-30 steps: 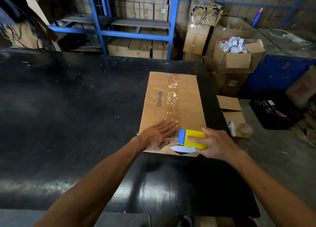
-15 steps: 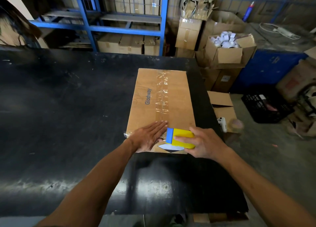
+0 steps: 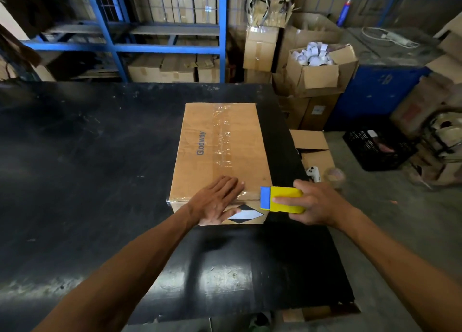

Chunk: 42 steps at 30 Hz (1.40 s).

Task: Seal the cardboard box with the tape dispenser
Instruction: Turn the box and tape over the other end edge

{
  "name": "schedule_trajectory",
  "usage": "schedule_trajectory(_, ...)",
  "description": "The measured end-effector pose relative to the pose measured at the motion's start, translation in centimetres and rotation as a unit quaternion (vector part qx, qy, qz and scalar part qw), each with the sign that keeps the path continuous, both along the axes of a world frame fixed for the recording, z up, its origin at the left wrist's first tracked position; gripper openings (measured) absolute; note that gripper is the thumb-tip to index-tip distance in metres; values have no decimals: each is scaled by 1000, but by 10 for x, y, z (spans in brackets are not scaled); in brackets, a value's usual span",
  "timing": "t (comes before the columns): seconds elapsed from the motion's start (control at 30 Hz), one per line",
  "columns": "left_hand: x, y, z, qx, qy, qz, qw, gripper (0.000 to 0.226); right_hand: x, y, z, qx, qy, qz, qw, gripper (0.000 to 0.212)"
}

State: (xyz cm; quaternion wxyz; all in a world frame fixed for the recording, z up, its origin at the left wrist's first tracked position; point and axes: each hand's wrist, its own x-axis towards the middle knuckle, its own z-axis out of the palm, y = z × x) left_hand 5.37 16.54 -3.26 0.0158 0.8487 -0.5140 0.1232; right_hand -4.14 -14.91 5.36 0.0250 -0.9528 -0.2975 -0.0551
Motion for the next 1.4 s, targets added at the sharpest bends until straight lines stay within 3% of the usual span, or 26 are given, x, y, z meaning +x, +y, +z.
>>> schedule_trajectory(0.17,0,-53,-5,31,5,-34,999,66,1,-2,-4,11,-8,-2,1000,50)
schedule_trajectory(0.33,2,-57,-16,30,-2,-23,999,72,-3,-2,-7,4,-13,-7,1000,50)
schedule_trajectory(0.6,4,-55,-17,8,-11,-32,999,62,-2,-12,-6,-7,-9,30,999,54)
schedule_trajectory(0.83,3,-57,-16,1,-15,-35,999,61,-16,-86,4,-28,-37,16,999,60)
schedule_trajectory(1.07,0,-60,-13,-7,-19,-23,1000,60,0,-35,-45,-50,-61,-22,997,61)
schedule_trajectory(1.4,-4,-63,-7,-25,-28,-31,999,56,-2,-24,-50,-100,-109,2,989,51)
